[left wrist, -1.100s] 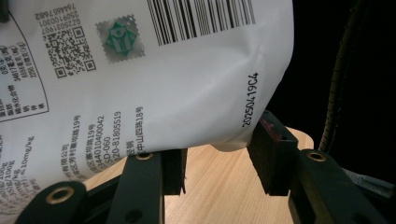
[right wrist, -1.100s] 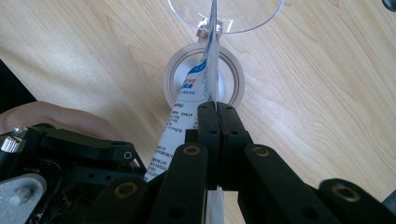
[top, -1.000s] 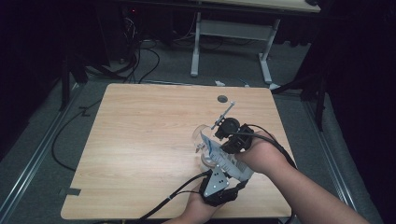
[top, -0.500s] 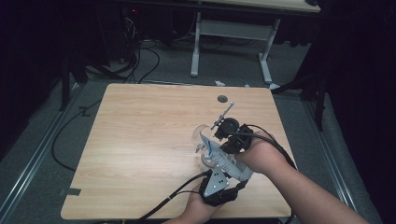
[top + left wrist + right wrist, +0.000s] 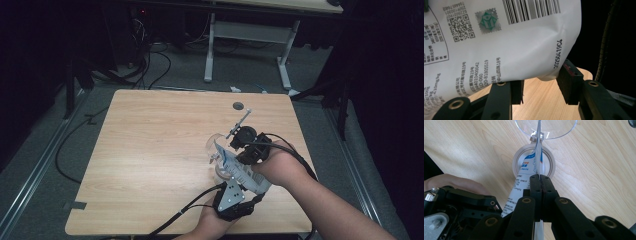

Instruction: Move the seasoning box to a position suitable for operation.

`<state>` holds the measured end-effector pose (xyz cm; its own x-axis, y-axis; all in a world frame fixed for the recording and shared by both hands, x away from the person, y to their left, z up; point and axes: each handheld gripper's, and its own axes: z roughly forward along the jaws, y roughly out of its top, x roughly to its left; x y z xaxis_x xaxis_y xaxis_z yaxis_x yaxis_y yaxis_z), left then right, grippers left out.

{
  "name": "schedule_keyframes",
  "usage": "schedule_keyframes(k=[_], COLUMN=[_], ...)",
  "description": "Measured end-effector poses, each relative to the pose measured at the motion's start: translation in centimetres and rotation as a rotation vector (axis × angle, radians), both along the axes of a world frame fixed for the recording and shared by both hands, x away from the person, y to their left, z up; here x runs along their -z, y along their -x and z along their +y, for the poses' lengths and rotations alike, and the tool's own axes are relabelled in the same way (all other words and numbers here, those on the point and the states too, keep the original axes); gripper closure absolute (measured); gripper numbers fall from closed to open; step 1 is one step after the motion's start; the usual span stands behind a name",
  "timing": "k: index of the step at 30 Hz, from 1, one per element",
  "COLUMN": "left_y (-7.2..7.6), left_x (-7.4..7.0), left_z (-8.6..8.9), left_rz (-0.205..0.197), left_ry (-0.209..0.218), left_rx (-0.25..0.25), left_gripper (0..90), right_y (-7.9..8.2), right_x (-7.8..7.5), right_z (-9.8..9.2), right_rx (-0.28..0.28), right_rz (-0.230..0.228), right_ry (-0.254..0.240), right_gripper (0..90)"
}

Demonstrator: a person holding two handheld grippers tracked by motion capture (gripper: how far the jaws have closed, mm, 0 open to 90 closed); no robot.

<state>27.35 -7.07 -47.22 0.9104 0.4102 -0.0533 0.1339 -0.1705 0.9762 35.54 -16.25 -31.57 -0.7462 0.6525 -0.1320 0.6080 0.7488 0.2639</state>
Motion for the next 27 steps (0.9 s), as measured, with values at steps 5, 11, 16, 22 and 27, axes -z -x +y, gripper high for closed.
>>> schedule_keyframes(k=[5, 11, 16, 22, 27], left_y=[0.12, 0.25, 0.31, 0.25, 0.15], left_x=[0.2, 0.39, 0.62, 0.79, 0.98], left_z=[0.0, 0.06, 0.06, 0.1, 0.12], left_rz=[-0.003, -0.008, -0.01, -0.011, -0.009], left_ry=[0.0, -0.007, -0.014, -0.018, -0.027], left_rx=[0.004, 0.009, 0.012, 0.011, 0.01], left_gripper=[59.6, 59.5, 59.6, 59.7, 59.9], right_y=[0.13, 0.3, 0.42, 0.53, 0.58], right_x=[0.03, 0.07, 0.14, 0.18, 0.19], right_z=[-0.09, -0.28, -0.52, -0.61, -0.66], right_rx=[0.0, 0.001, 0.001, 0.006, 0.006], right_rz=[0.002, 0.002, 0.006, 0.008, 0.008], right_ry=[0.0, -0.002, -0.012, -0.014, -0.014], right_gripper=[89.9, 89.9, 89.9, 89.9, 89.9])
